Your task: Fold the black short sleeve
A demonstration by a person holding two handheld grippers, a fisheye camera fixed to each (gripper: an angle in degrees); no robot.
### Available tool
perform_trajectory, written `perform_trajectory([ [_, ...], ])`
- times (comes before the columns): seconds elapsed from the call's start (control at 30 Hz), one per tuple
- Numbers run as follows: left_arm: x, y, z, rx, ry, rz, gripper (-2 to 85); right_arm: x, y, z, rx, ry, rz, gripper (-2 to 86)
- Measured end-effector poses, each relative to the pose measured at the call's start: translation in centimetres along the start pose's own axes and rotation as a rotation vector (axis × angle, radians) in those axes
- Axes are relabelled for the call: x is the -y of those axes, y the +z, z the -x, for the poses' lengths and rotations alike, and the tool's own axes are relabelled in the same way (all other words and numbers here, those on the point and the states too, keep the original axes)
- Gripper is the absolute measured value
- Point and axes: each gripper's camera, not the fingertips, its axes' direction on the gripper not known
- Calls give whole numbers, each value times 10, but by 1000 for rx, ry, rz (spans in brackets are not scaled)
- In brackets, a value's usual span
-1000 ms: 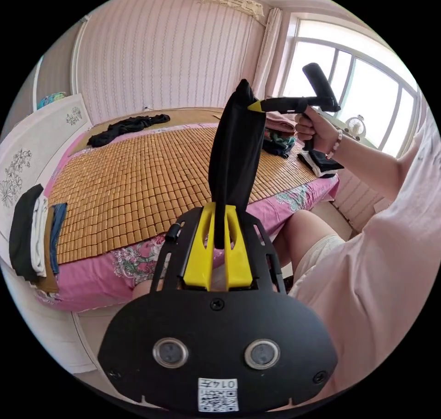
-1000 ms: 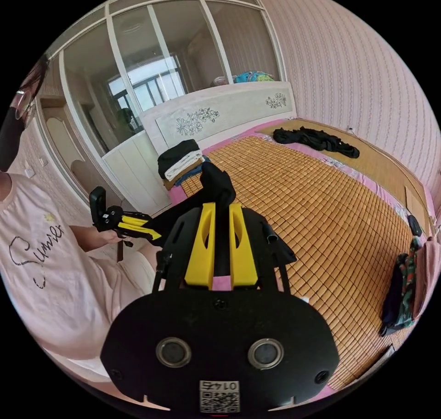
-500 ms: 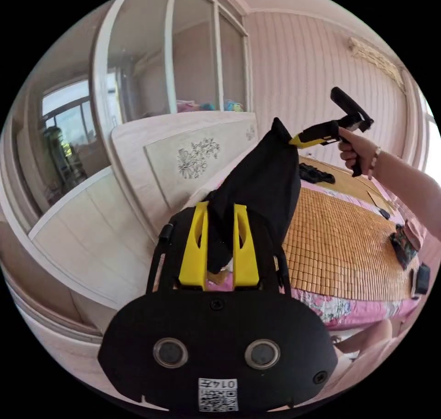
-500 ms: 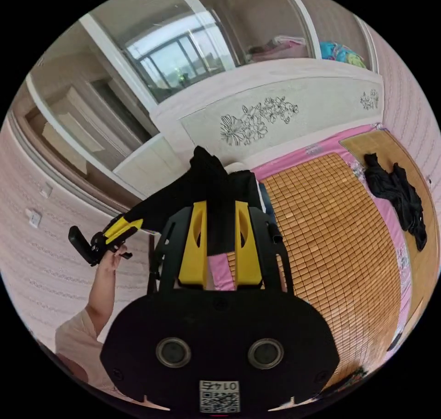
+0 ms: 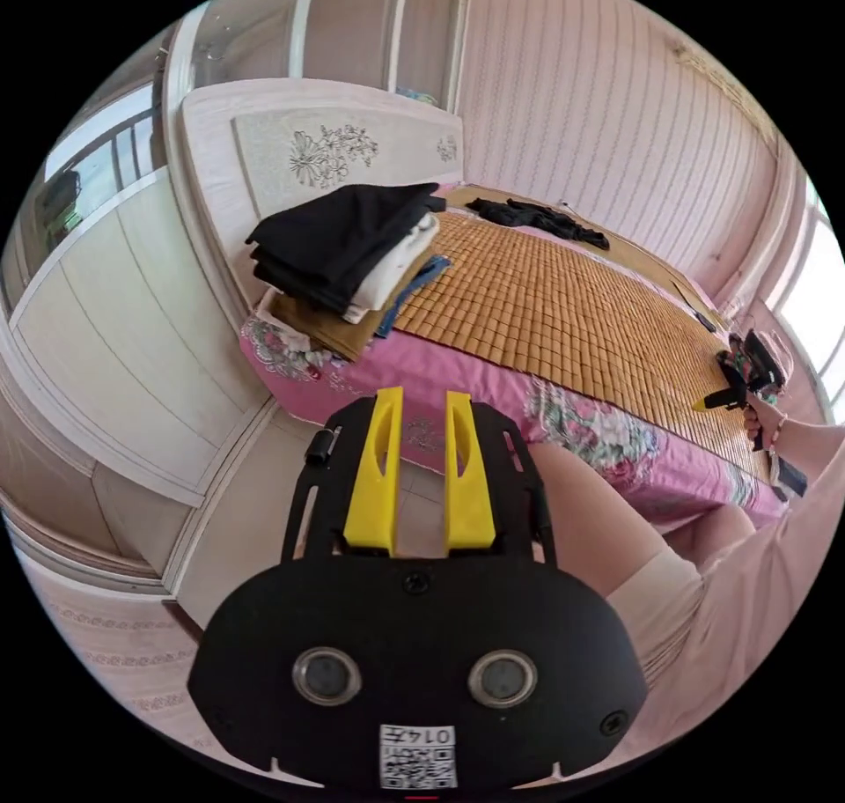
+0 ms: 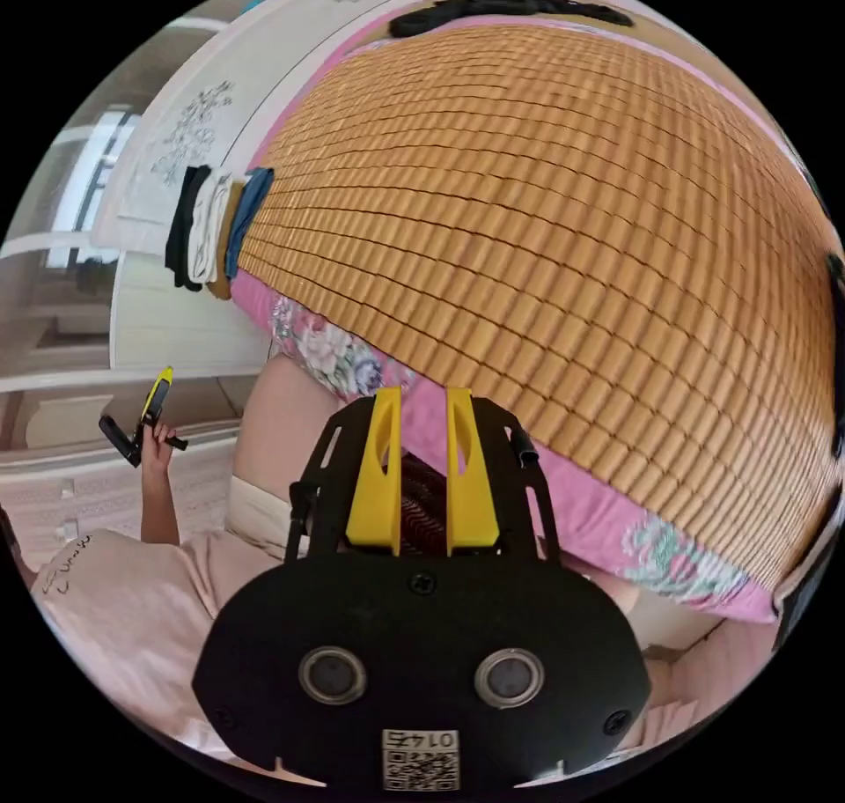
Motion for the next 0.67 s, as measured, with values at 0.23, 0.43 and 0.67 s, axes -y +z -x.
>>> perform_trajectory([
  [0.23, -65, 13, -225, -378, 387, -36, 60, -330, -180, -81, -488, 478, -453, 43],
  [0.43, -126, -13, -428, -642, 815, -121, 76, -480, -244, -89, -473, 740, -788, 52],
  [0.67, -233, -43, -532, -703, 1005, -179, 94, -549, -284, -96, -513, 739, -762, 84],
])
